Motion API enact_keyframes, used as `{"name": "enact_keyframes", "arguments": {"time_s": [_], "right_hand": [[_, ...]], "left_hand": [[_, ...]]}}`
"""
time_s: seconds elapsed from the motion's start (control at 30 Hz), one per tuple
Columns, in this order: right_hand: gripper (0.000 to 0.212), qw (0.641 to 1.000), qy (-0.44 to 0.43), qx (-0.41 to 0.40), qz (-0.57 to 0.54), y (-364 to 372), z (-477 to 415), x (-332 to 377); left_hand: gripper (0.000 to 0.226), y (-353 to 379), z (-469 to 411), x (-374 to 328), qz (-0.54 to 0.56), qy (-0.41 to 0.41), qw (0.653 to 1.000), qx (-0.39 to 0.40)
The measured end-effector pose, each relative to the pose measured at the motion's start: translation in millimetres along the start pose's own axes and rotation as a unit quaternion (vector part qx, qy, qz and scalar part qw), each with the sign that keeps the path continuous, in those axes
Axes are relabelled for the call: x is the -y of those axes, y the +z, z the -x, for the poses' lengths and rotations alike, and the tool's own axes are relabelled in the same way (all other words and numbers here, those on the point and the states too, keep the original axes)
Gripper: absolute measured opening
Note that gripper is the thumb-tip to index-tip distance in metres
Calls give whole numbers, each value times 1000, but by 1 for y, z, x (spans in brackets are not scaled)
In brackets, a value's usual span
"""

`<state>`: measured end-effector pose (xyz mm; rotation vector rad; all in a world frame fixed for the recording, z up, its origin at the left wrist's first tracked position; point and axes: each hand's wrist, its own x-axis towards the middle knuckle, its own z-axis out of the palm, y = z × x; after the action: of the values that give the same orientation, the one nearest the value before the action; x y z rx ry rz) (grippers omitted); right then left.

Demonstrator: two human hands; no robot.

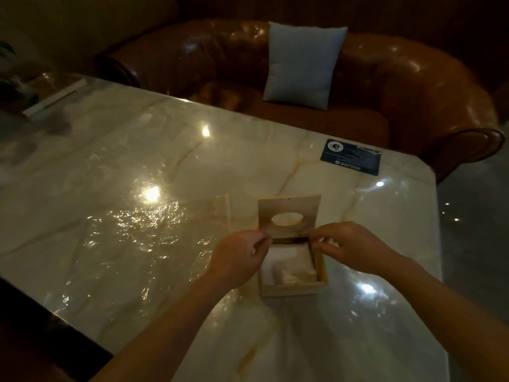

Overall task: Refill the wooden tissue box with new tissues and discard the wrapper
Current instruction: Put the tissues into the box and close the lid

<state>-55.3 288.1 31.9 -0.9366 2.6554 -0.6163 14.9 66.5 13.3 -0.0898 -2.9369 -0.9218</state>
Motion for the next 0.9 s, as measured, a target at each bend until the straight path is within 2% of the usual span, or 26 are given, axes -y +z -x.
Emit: {"name": "enact_keyframes", "arguments": {"time_s": [0.13,0.2,0.27,0.37,0.43,0.53,0.8,0.9], "right_hand": [[17,988,97,-99,-71,7,-3,-13],[19,973,139,-146,-112,12,-7,-16],[28,955,170,-168,-174,16,-12,-16],[42,926,164,-135,-311,16,-19,-11],[41,912,140,-112,-370,16,-22,-7],[33,910,152,-123,-365,16,-27,-6],[21,936,120,-169,-283,20,-22,-6],[13,952,109,-193,-211,26,-14,-9]], "left_hand": [[10,2,-1,4,101,-148,977,-116],[8,4,-6,8,180,-198,955,-125],[22,9,-10,10,232,-202,945,-110],[40,16,-15,9,303,-209,926,-84],[40,20,-18,6,328,-196,920,-88],[33,21,-21,5,360,-191,906,-113],[27,22,-18,13,233,-147,954,-118],[20,22,-12,17,87,-96,984,-122]]}}
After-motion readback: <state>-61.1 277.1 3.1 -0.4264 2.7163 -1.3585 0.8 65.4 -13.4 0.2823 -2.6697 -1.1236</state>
